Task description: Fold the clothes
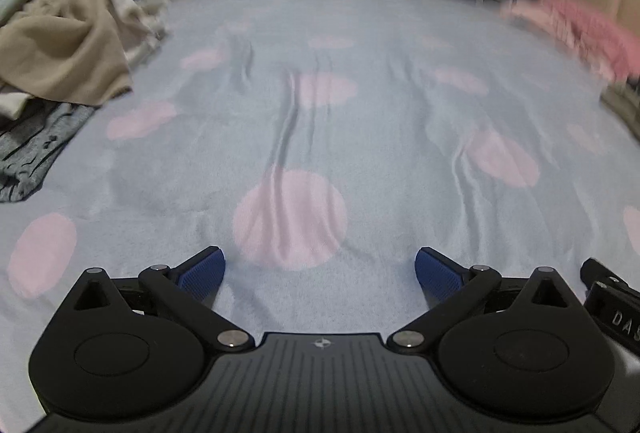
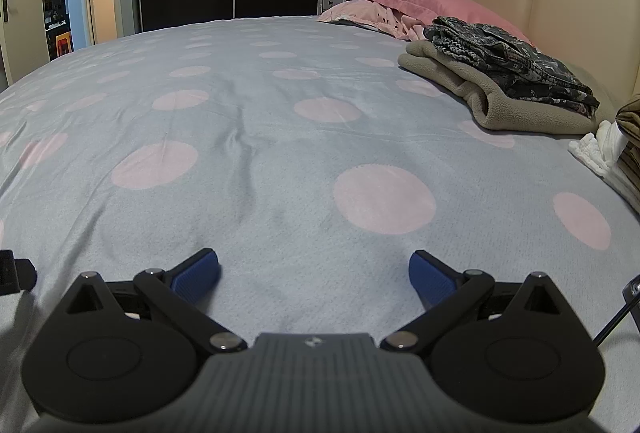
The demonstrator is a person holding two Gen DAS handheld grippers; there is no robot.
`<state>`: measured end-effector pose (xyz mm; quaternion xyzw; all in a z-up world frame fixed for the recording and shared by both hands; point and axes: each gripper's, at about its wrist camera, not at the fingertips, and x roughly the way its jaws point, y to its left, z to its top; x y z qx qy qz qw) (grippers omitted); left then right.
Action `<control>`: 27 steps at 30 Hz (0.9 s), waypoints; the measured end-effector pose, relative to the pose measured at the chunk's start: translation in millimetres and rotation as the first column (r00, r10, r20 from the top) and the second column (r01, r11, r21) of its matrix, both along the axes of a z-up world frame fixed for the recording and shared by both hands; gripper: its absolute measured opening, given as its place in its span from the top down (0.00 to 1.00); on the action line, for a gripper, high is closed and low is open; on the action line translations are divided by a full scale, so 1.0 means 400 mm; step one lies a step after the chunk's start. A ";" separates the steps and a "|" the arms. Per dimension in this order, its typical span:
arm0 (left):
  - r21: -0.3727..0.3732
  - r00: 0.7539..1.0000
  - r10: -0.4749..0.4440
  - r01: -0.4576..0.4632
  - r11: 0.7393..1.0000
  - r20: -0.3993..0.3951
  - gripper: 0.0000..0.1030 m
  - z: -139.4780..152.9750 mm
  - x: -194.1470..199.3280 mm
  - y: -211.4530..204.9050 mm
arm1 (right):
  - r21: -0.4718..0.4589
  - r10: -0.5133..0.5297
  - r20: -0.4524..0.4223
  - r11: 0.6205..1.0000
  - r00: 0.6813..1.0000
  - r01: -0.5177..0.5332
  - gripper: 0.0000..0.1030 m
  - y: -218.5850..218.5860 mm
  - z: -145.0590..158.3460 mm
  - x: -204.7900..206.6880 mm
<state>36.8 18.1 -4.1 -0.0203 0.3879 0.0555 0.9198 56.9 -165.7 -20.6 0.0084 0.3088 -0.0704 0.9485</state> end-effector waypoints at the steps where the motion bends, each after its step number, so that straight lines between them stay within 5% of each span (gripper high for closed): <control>1: 0.002 1.000 -0.002 0.002 1.000 0.019 0.00 -0.004 -0.007 -0.001 | 0.000 0.000 0.000 1.000 1.000 0.000 0.01 0.000 0.000 0.000; 6: 0.011 0.994 -0.010 0.008 1.000 0.108 0.00 -0.020 -0.037 -0.004 | -0.001 0.000 0.000 1.000 1.000 0.000 0.01 0.000 0.001 0.001; 27: 0.012 0.993 -0.004 0.003 1.000 0.114 0.00 -0.020 -0.034 -0.002 | 0.012 0.004 0.001 1.000 1.000 -0.004 0.00 -0.005 -0.002 0.002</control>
